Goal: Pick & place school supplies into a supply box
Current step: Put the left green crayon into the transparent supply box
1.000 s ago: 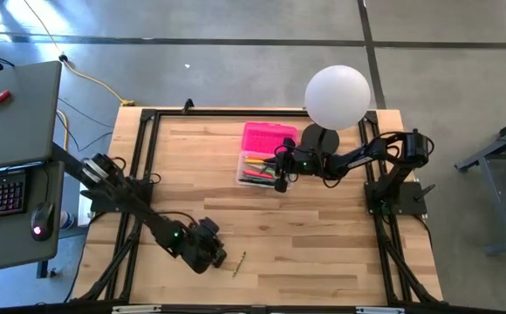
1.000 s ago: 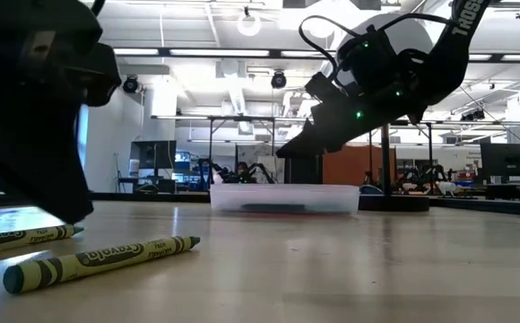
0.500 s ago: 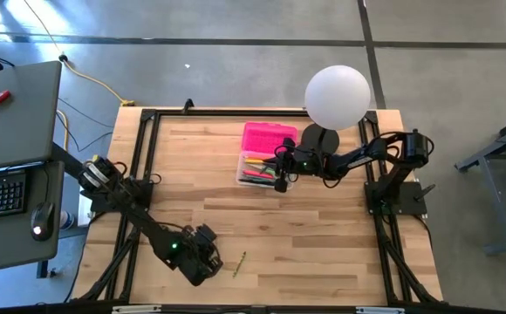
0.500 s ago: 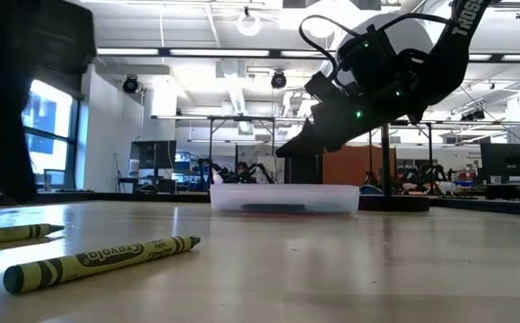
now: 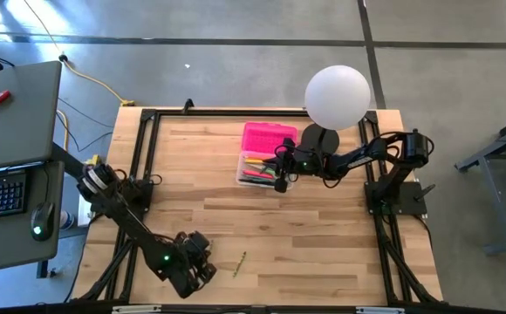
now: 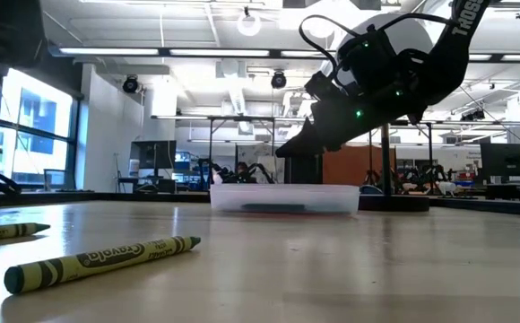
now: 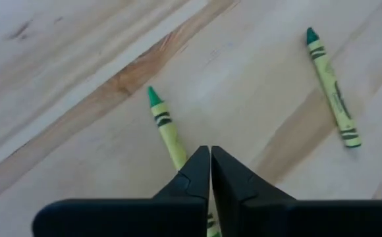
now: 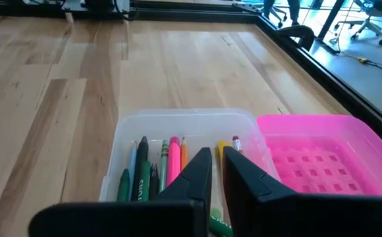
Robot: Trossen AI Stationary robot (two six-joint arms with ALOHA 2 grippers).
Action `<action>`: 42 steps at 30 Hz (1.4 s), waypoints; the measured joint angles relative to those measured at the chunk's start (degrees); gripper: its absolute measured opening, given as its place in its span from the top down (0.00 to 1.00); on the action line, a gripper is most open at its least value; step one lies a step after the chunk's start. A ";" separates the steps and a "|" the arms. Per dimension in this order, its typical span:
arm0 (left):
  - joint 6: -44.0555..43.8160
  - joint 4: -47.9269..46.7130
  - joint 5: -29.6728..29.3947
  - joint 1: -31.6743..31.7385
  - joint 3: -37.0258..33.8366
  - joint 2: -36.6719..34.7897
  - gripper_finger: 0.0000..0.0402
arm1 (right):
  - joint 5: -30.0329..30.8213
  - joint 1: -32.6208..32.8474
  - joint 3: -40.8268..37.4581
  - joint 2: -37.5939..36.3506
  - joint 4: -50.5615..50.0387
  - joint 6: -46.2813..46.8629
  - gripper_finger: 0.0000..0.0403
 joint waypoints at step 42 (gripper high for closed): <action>-7.43 -15.27 3.69 1.28 8.06 7.10 0.55 | -12.71 0.02 -0.02 -0.01 6.75 -0.13 0.95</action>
